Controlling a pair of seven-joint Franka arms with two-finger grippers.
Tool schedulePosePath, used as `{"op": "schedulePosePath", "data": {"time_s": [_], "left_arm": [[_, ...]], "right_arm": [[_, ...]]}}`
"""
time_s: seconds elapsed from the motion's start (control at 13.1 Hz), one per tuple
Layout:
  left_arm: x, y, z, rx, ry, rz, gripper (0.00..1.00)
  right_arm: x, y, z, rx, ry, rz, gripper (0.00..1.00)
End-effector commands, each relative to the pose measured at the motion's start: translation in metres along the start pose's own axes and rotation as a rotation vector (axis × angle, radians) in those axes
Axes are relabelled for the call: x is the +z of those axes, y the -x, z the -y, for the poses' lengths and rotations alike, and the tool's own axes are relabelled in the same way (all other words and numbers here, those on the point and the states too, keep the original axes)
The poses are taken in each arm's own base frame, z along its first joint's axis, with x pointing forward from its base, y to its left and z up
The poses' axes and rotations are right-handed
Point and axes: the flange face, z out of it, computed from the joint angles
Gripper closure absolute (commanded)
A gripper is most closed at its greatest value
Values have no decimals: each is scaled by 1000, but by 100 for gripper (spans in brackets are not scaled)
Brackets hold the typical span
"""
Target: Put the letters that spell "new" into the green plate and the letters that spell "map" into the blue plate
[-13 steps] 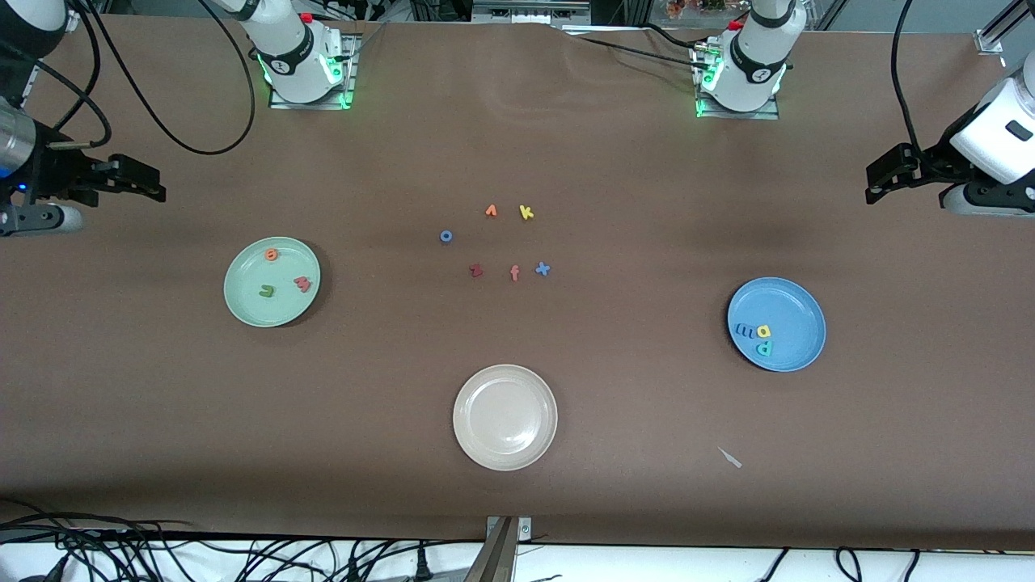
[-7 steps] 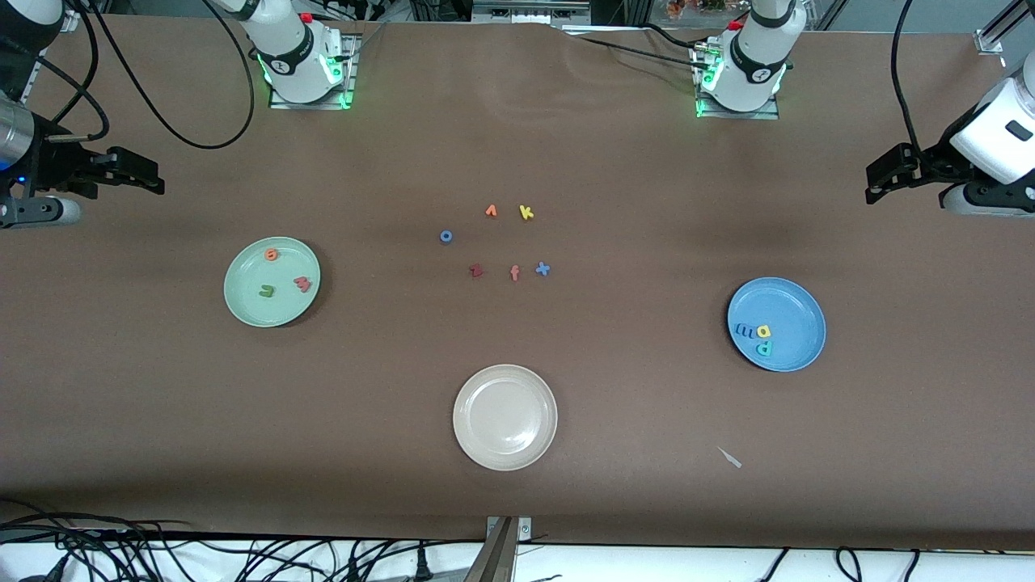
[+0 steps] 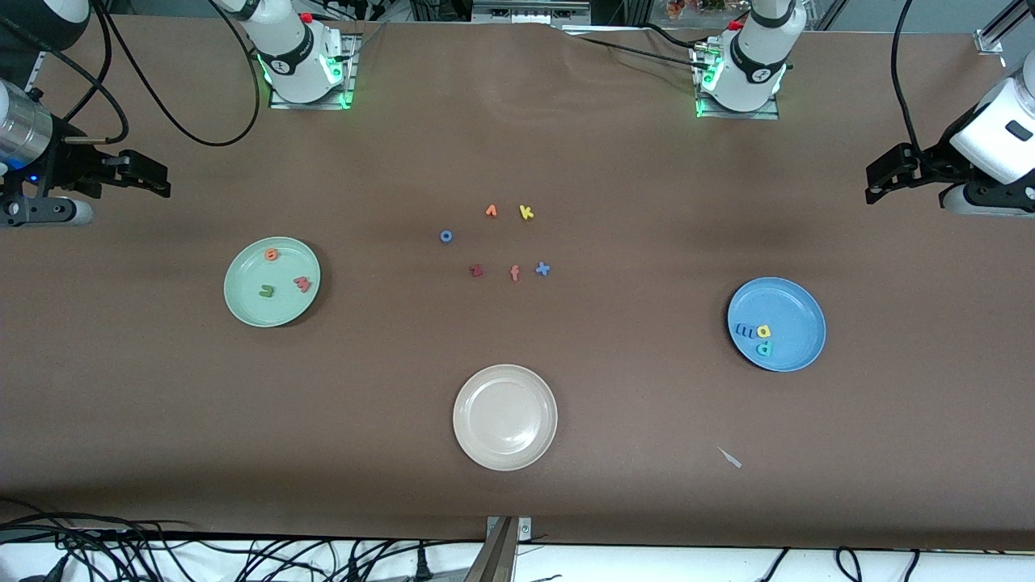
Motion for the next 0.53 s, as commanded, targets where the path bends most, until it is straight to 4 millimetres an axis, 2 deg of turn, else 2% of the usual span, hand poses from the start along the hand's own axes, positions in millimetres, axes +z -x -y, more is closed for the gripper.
{"op": "schedulePosePath", "data": {"time_s": [0.0, 0.46], "left_arm": [[-5, -2, -1, 0, 29, 7, 0], [-5, -2, -1, -2, 29, 7, 0]], "right_arm": [[-2, 8, -2, 11, 3, -18, 0], [-1, 8, -3, 13, 1, -11, 0]]}}
